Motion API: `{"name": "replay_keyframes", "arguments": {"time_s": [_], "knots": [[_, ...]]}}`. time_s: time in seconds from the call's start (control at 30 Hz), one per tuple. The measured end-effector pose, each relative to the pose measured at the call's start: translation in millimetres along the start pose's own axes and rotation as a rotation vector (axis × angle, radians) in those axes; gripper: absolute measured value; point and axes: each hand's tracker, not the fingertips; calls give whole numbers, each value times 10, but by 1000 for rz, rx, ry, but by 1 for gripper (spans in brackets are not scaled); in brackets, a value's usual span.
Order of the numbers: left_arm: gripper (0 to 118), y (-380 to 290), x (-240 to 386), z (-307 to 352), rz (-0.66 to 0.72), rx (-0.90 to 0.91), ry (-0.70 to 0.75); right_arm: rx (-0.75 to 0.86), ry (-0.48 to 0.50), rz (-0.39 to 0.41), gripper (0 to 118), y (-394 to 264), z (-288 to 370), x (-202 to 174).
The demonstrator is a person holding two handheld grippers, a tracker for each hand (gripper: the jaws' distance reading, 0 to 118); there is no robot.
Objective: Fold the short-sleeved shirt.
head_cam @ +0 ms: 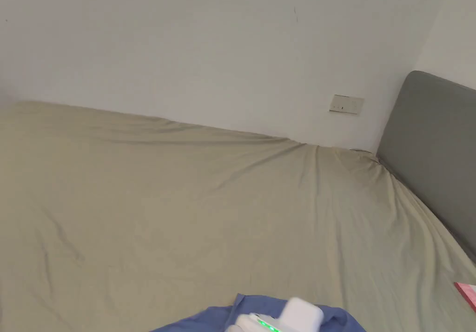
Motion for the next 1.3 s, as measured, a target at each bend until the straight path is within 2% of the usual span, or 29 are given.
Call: {"name": "replay_keyframes", "arguments": {"time_s": [0.13, 0.3, 0.37, 0.4, 0.47, 0.5, 0.63, 0.67, 0.7, 0.73, 0.77, 0.8, 0.83, 0.87, 1.2, 1.27, 1.3], "knots": [[113, 149, -836, 1108, 111, 162, 170, 19, 94, -9, 2, 33, -126, -310], [112, -154, -1559, 2310, 187, 229, 457, 38, 214, -15, 2, 37, -280, -756], [104, -400, -1706, 2620, 229, 224, 536, 34, 243, -43, 2, 14, -343, -927], [90, -538, -1776, 2741, 255, 219, 555, 23, 271, -58, 2, -1, -376, -1019], [11, -759, -1872, 2857, 315, 206, 559, -10, 326, -68, 2, -23, -424, -1180], [0, -862, -1927, 2869, 350, 191, 586, -19, 354, -68, 2, -33, -440, -1264], [0, -1037, -1985, 2759, 394, 182, 508, -23, 408, -29, 2, -16, -432, -1471], [1, -1019, -2004, 2697, 400, 169, 486, -25, 407, -13, 2, 8, -424, -1499], [17, -979, -2033, 2617, 401, 155, 477, -17, 405, 2, 2, 37, -411, -1504], [68, -946, -2056, 2486, 403, 139, 466, -6, 401, 11, 2, 70, -390, -1490], [108, -904, -2110, 2359, 404, 92, 442, 4, 398, 18, 2, 102, -370, -1470], [117, -874, -2204, 2164, 407, 10, 402, 16, 395, 25, 2, 142, -347, -1432], [111, -913, -2268, 2022, 397, 0, 364, 27, 387, 28, 2, 176, -325, -1389], [112, -883, -2333, 1867, 411, 11, 369, 35, 379, 31, 2, 200, -310, -1349], [112, -1470, -3051, 84, 625, -409, 424, 37, 228, 100, 2, 391, -220, -786], [118, -1460, -2921, 67, 490, -341, 517, 29, 197, 108, 2, 389, -204, -704], [118, -1419, -2885, 42, 508, -393, 520, 27, 183, 111, 2, 383, -197, -664]]}}
